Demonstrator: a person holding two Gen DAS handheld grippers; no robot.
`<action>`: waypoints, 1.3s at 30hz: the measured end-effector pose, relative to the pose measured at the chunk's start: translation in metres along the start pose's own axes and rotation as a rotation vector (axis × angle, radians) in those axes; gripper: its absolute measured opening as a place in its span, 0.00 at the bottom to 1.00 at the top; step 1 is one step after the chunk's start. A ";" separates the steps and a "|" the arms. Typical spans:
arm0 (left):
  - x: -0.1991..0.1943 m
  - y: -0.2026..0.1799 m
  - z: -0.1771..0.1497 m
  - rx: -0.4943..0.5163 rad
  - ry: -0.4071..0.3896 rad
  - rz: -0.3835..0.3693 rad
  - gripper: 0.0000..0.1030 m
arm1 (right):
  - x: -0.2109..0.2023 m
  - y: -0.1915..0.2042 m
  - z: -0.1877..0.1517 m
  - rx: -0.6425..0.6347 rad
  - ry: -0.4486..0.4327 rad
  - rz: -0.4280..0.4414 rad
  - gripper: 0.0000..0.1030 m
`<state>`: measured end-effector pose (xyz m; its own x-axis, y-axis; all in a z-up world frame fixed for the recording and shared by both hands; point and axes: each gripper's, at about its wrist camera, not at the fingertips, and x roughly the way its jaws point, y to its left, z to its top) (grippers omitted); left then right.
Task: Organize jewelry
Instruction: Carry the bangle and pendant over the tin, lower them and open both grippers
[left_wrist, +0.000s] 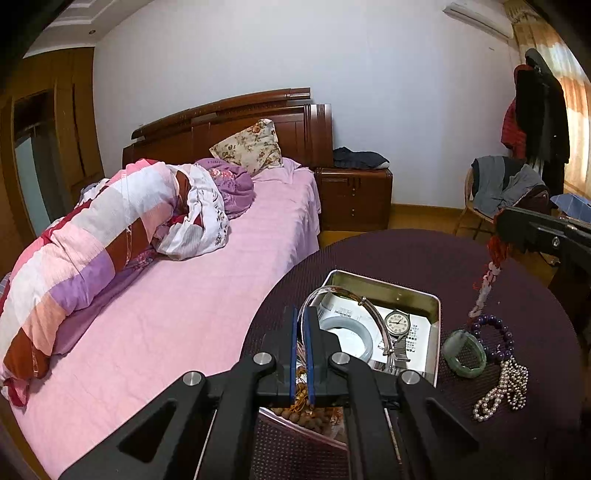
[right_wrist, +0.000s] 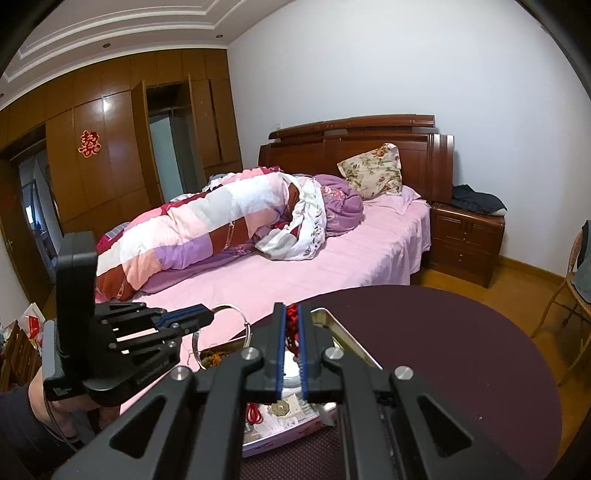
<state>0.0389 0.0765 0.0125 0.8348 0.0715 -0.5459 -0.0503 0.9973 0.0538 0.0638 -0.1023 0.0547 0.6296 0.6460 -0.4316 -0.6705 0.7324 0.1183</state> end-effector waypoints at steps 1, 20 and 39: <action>0.001 0.001 0.000 -0.001 0.002 -0.001 0.02 | 0.001 0.000 0.000 0.000 0.002 0.001 0.08; 0.006 0.004 -0.002 -0.001 0.023 -0.008 0.02 | 0.016 0.007 0.006 -0.010 0.021 0.034 0.08; 0.022 -0.001 -0.016 0.004 0.078 -0.037 0.02 | 0.040 0.011 -0.013 0.012 0.093 0.043 0.08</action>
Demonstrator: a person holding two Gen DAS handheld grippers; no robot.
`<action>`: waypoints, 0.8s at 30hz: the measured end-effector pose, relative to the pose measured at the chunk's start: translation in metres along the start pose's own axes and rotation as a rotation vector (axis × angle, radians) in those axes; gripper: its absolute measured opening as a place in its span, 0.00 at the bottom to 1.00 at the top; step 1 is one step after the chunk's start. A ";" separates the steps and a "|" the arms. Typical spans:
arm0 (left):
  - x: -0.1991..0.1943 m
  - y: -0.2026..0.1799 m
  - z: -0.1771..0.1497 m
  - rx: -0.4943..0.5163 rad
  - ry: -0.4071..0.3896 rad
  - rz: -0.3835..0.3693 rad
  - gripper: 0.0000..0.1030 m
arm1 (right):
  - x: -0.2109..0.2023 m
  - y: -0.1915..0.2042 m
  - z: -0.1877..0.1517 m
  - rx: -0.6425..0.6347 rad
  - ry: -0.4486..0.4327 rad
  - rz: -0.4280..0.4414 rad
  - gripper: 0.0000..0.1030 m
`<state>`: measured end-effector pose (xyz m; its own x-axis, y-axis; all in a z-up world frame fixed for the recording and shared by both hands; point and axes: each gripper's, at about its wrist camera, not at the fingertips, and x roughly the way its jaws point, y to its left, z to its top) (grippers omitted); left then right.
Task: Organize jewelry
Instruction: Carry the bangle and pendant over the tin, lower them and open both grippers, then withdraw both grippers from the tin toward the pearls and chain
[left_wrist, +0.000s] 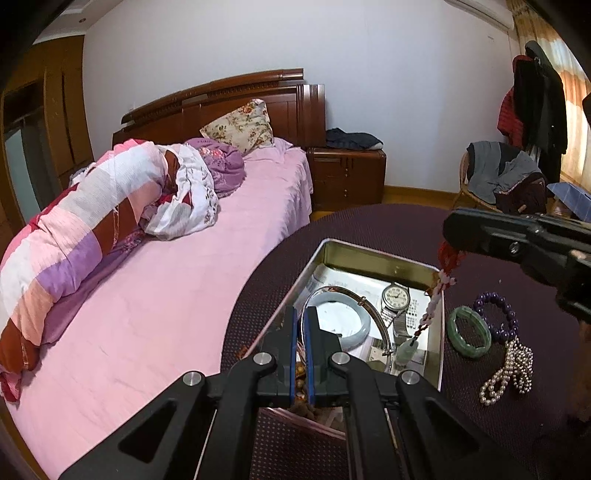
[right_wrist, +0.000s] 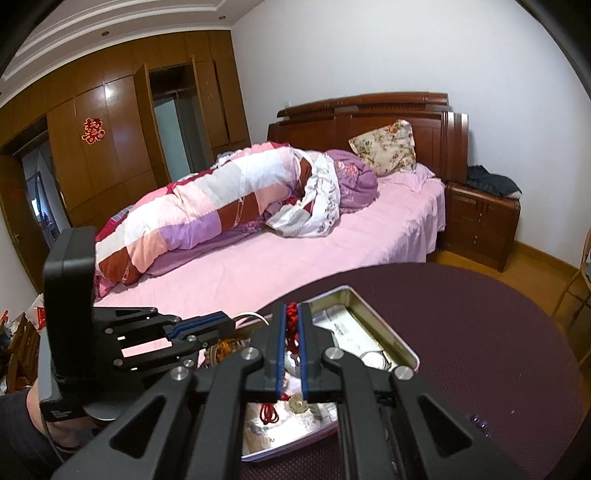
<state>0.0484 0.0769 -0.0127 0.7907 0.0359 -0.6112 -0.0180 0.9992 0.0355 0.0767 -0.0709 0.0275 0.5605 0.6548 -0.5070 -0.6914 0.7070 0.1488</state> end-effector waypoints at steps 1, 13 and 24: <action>0.002 0.000 -0.001 -0.001 0.006 -0.002 0.02 | 0.003 -0.001 -0.003 0.007 0.010 0.001 0.08; 0.012 -0.006 -0.015 0.010 0.056 -0.023 0.03 | 0.027 -0.010 -0.031 0.046 0.104 0.003 0.08; 0.017 -0.004 -0.022 0.004 0.083 -0.042 0.06 | 0.039 -0.012 -0.043 0.053 0.151 -0.005 0.09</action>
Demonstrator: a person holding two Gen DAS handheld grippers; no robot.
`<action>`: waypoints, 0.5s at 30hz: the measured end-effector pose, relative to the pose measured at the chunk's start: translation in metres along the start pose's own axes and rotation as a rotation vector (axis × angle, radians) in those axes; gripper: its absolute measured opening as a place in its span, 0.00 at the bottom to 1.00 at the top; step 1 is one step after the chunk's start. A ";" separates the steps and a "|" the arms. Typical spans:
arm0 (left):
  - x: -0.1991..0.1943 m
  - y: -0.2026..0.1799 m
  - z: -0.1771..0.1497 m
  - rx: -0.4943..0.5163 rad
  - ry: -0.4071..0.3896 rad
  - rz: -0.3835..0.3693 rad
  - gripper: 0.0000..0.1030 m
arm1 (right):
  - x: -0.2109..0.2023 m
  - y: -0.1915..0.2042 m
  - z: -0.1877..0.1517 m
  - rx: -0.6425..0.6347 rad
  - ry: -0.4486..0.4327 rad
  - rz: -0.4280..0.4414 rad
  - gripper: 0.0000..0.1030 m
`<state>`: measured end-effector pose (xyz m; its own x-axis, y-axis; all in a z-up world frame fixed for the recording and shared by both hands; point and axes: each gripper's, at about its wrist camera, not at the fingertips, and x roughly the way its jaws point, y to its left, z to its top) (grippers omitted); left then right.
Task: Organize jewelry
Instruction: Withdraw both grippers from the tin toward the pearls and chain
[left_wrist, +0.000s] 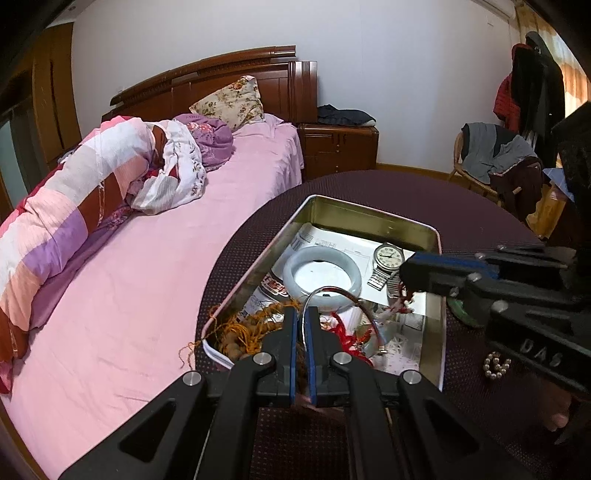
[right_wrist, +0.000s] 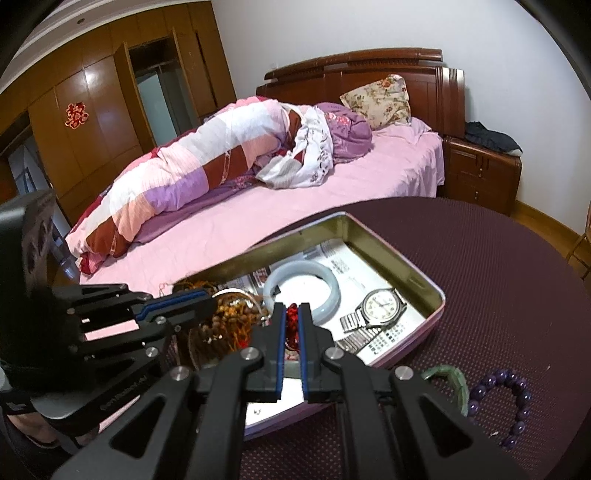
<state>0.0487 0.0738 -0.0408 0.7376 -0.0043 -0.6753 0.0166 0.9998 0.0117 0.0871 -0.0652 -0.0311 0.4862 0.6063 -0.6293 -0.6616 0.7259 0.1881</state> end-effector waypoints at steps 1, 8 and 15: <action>-0.001 -0.002 0.000 0.006 -0.003 -0.008 0.06 | 0.001 0.000 -0.002 0.000 0.007 0.000 0.11; -0.012 -0.001 0.004 -0.016 -0.049 0.030 0.48 | 0.000 -0.006 -0.007 0.032 0.000 -0.009 0.60; -0.023 0.006 0.006 -0.066 -0.098 0.046 0.77 | -0.026 -0.020 -0.018 0.050 -0.020 -0.056 0.60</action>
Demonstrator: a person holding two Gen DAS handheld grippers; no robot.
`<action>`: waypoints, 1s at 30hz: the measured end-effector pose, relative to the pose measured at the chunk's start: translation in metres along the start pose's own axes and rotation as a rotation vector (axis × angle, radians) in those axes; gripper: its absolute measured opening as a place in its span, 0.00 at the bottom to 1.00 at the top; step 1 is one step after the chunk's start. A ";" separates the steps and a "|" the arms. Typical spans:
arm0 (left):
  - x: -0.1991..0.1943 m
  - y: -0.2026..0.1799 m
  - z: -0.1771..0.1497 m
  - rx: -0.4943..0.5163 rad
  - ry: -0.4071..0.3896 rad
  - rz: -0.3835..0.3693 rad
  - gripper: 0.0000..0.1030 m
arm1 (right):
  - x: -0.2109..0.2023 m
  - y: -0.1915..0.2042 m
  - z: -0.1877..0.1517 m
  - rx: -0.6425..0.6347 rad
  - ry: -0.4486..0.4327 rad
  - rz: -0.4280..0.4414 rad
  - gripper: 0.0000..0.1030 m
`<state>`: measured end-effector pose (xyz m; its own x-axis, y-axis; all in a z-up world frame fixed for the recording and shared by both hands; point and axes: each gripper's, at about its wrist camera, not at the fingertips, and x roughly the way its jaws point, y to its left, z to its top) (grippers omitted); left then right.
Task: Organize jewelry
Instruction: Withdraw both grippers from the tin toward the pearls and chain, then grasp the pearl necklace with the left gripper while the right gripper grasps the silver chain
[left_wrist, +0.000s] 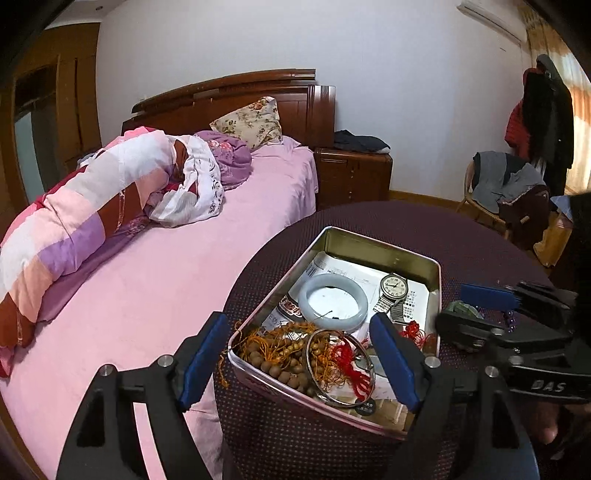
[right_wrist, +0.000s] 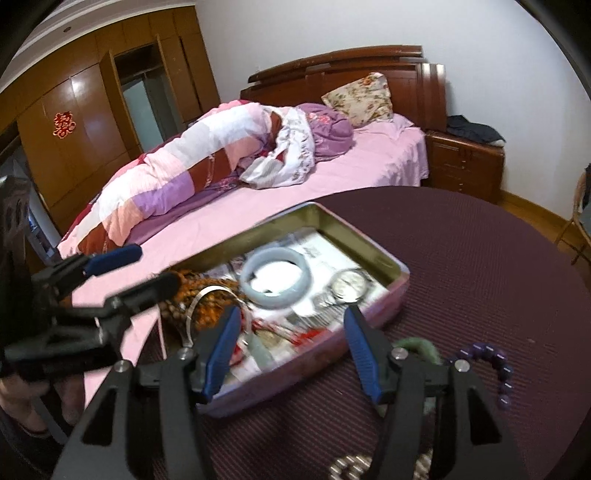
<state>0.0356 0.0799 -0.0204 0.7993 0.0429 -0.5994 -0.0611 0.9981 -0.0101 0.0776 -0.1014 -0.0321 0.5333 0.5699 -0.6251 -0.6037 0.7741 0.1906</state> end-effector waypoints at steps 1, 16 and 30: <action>-0.001 0.000 0.000 -0.006 -0.006 -0.005 0.77 | -0.007 -0.007 -0.005 0.008 -0.003 -0.020 0.60; -0.003 -0.099 -0.012 0.141 0.014 -0.151 0.77 | -0.073 -0.113 -0.059 0.230 0.000 -0.265 0.60; 0.011 -0.123 -0.024 0.164 0.081 -0.152 0.77 | -0.065 -0.093 -0.075 0.179 0.060 -0.180 0.56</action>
<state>0.0373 -0.0435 -0.0446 0.7412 -0.1055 -0.6629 0.1597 0.9869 0.0214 0.0548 -0.2314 -0.0665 0.5832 0.4051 -0.7041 -0.3850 0.9011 0.1995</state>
